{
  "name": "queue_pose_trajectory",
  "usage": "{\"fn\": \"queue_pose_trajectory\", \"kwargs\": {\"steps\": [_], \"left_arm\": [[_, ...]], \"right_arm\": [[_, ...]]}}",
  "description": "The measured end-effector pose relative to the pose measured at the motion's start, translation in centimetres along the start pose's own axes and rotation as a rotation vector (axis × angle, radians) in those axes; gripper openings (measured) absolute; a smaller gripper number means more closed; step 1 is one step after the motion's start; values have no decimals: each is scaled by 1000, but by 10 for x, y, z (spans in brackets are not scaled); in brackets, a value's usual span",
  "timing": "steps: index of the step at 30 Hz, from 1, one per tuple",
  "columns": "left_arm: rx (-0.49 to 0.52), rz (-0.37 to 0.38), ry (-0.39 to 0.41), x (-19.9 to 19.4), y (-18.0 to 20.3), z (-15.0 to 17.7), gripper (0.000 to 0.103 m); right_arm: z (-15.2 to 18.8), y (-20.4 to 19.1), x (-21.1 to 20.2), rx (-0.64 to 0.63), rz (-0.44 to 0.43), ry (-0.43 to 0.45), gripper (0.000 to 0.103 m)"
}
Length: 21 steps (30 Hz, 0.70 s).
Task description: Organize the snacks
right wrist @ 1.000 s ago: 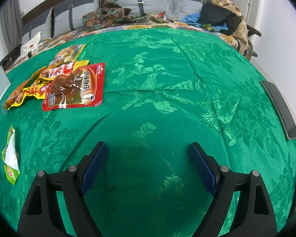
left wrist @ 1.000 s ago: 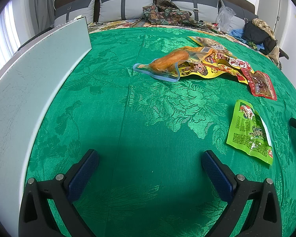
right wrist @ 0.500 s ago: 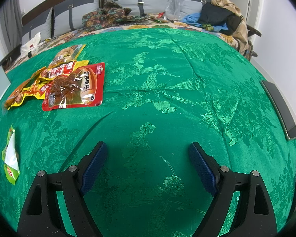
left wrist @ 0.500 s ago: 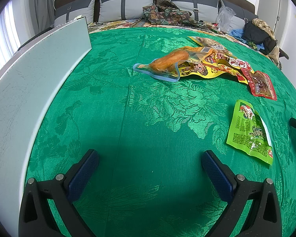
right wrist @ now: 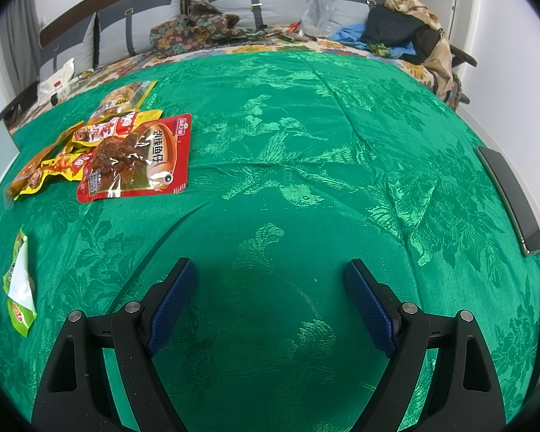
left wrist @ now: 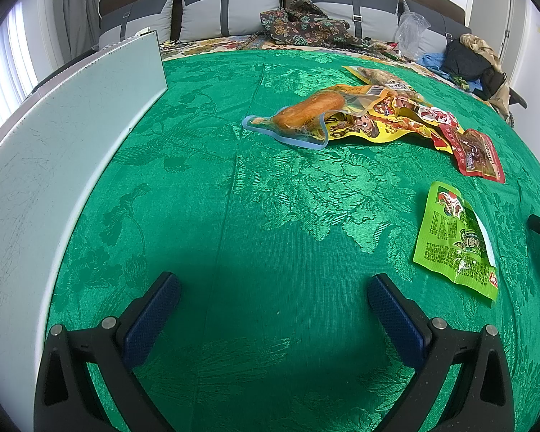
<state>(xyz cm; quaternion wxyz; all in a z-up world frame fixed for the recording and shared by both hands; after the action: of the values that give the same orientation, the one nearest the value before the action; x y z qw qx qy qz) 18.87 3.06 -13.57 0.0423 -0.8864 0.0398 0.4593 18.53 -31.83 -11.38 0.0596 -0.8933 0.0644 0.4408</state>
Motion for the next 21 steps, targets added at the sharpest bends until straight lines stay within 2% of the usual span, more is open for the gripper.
{"fn": "queue_pose_trajectory", "kwargs": {"steps": [21], "left_arm": [[0,0,0,0,0,0,103]], "right_arm": [[0,0,0,0,1,0,88]]}}
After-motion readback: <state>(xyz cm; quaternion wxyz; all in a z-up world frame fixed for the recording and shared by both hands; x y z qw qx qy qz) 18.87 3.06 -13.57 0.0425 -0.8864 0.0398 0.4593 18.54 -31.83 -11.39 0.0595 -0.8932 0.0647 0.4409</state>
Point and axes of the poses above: each gripper's, at about its wrist camera, not at the fingertips, and x roughly the way its jaws point, y to its right, z to its underside, the point moved 7 cm from there along x, roughly the way its jaws point, and after that the axes turned 5 degrees about -z, right-handed, at the moved point
